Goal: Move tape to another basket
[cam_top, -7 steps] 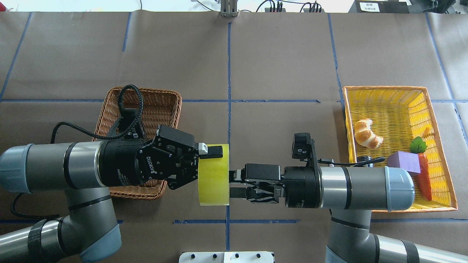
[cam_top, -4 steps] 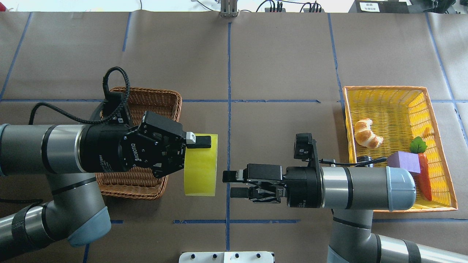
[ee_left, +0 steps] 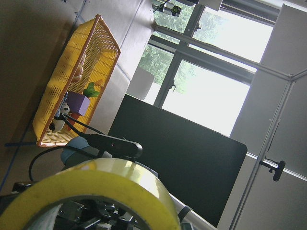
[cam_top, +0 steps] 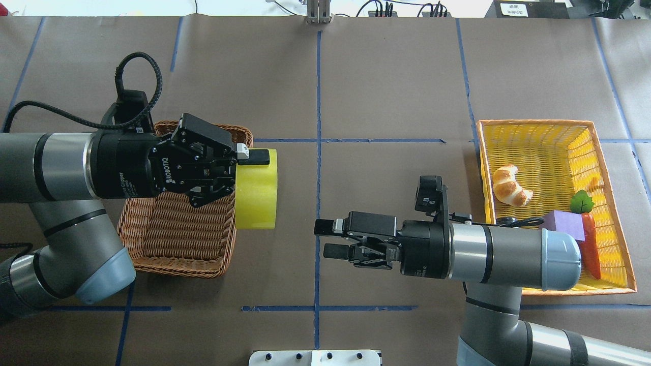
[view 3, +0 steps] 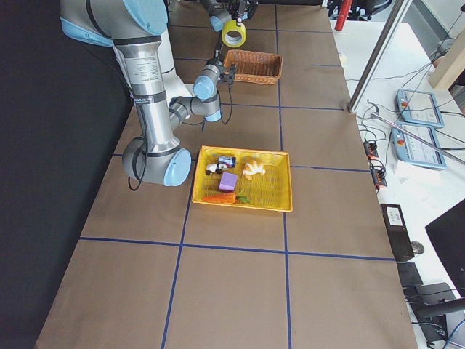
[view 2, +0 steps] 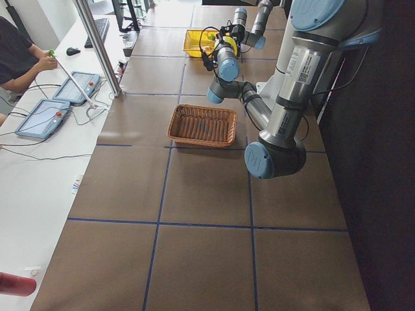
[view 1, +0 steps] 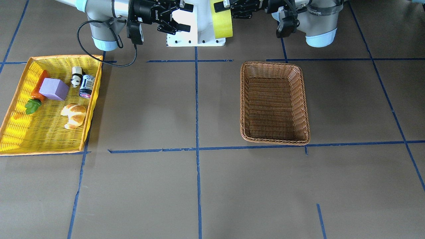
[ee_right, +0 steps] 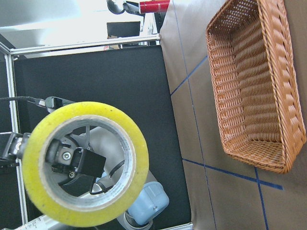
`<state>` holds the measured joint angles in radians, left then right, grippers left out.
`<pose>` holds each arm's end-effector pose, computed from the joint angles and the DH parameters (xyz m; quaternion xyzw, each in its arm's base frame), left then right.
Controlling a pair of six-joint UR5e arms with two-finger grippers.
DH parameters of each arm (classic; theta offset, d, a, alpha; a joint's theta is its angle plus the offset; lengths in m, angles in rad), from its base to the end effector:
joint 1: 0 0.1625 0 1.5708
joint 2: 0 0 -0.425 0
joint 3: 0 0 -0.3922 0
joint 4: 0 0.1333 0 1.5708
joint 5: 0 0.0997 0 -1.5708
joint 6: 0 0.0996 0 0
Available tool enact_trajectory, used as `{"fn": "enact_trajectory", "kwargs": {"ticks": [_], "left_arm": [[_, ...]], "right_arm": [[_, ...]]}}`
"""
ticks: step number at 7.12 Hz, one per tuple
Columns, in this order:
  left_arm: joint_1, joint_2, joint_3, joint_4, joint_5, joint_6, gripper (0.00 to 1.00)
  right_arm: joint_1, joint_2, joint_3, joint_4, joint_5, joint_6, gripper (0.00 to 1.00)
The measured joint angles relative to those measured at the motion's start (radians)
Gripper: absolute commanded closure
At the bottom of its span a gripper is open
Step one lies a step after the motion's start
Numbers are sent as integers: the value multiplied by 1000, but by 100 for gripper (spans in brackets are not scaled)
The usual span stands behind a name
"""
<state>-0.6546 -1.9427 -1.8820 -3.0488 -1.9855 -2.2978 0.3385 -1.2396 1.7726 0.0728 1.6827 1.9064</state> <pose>0.3232 -0.3655 0.1773 -0.1281 0.8592 -0.1536 0.4708 -0.4316 -0.2815 0.2268 -0.0247 -0.8845 0.1065 0.4536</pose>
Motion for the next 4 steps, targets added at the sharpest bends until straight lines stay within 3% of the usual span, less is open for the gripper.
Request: {"fn": "enact_trajectory", "kwargs": {"ticks": [2, 4], "left_arm": [[-56, -5, -6, 206, -64, 156, 100], [-79, -3, -13, 386, -76, 343, 100]], "right_arm": [[61, 2, 9, -126, -12, -71, 0], [123, 6, 20, -352, -27, -214, 0]]}}
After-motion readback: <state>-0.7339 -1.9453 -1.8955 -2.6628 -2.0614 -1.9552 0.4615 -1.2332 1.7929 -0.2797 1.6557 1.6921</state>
